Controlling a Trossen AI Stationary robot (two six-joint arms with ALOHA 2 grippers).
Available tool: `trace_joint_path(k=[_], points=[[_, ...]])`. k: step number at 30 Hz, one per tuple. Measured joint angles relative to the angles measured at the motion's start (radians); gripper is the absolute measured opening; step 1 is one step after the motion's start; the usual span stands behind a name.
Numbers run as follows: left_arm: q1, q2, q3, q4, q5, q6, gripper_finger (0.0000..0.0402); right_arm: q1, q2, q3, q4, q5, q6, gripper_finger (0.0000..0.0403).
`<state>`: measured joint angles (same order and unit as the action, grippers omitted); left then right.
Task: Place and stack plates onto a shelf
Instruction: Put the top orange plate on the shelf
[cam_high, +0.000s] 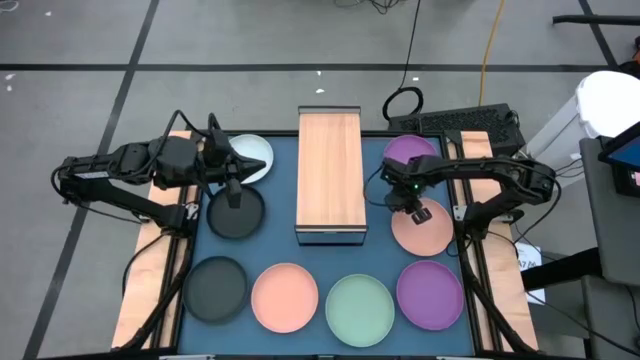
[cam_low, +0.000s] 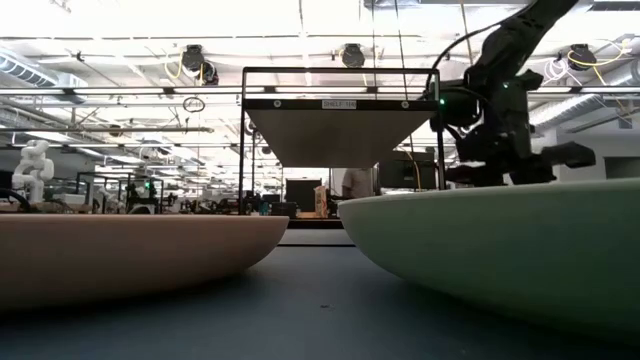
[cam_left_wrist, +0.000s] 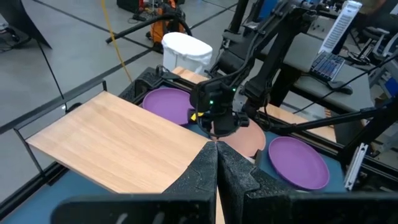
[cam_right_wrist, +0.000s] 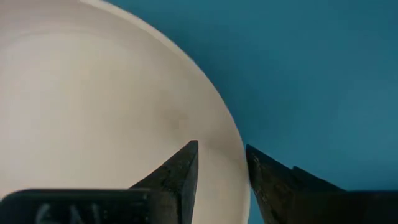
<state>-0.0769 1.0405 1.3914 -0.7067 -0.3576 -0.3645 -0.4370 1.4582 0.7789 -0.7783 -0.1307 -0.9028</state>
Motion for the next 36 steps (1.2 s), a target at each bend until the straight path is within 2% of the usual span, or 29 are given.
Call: trace_joint_path(k=[3, 11, 17, 22, 36], points=[[0.0, 0.0, 0.0, 0.0, 0.0, 0.022, 0.0004, 0.0, 0.0, -0.025, 0.018, -0.001, 0.0, 0.0095], [0.014, 0.0, 0.0, 0.0, -0.01, 0.051, 0.0004, 0.0, -0.003, -0.041, 0.007, -0.018, 0.026, 0.0012], [0.039, 0.0, 0.0, 0.0, -0.011, 0.056, 0.0004, 0.0, -0.02, -0.042, 0.005, -0.013, 0.028, 0.0008], [0.046, 0.0, 0.0, 0.0, -0.011, 0.056, 0.0004, 0.001, -0.084, -0.031, -0.03, 0.0, 0.09, 0.0002], [0.079, 0.0, 0.0, 0.0, -0.011, 0.089, 0.0004, 0.0, -0.226, 0.144, -0.281, 0.01, 0.418, 0.0001]])
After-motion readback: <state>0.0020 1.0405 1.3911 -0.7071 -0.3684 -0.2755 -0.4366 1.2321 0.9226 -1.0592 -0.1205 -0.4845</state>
